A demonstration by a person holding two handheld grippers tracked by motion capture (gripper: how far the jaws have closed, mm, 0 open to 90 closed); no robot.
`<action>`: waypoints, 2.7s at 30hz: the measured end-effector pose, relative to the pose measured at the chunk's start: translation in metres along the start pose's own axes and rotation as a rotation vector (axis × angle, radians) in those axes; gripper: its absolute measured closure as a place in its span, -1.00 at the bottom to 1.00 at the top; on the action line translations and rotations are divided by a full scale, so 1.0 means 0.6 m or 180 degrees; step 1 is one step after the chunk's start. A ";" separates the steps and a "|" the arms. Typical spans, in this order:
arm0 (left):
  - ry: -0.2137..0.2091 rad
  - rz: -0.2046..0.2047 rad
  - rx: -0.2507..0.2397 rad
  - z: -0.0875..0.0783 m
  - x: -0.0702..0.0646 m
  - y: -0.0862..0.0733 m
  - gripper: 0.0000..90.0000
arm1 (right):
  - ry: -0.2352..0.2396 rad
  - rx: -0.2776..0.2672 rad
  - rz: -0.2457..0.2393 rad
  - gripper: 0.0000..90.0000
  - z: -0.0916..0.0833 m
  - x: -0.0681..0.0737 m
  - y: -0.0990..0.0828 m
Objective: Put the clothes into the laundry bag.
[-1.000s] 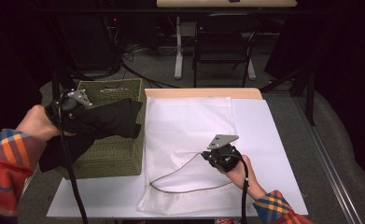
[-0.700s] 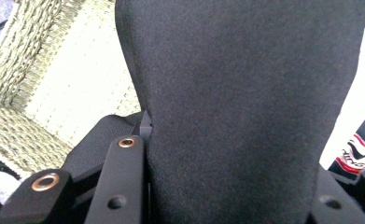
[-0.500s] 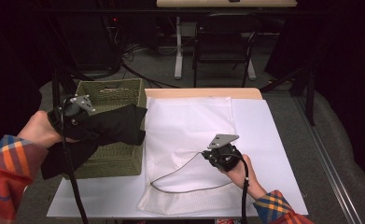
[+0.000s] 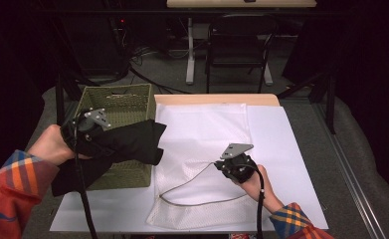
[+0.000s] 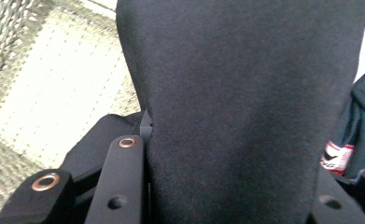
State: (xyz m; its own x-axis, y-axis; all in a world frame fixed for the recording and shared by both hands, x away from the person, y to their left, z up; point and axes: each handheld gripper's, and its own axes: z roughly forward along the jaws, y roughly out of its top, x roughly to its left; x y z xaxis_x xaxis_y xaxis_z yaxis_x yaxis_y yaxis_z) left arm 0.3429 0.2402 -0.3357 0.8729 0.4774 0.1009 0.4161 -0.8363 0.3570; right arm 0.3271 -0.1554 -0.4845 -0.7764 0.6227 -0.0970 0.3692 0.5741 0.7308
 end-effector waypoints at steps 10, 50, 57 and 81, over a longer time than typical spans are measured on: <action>-0.0117 0.0073 -0.0024 0.009 -0.022 0.005 0.41 | -0.0017 -0.0017 -0.0036 0.97 -0.004 0.001 0.002; -0.0569 0.0198 -0.0097 0.060 -0.085 0.028 0.40 | -0.0106 -0.0002 -0.0020 0.97 -0.004 0.000 0.004; -0.0672 0.0192 -0.0133 0.065 -0.092 0.031 0.40 | -0.0131 -0.0034 -0.0024 0.97 -0.005 0.001 0.008; -0.0927 0.0263 -0.0259 0.092 -0.129 0.040 0.40 | -0.0166 -0.0125 0.0061 0.97 -0.011 -0.002 0.012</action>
State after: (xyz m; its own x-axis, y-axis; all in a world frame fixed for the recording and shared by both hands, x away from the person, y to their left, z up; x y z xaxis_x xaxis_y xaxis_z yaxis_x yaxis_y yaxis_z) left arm 0.2997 0.1681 -0.3863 0.9441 0.3016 -0.1334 0.3292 -0.8391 0.4330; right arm 0.3270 -0.1555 -0.4745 -0.7413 0.6609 -0.1170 0.3626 0.5411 0.7588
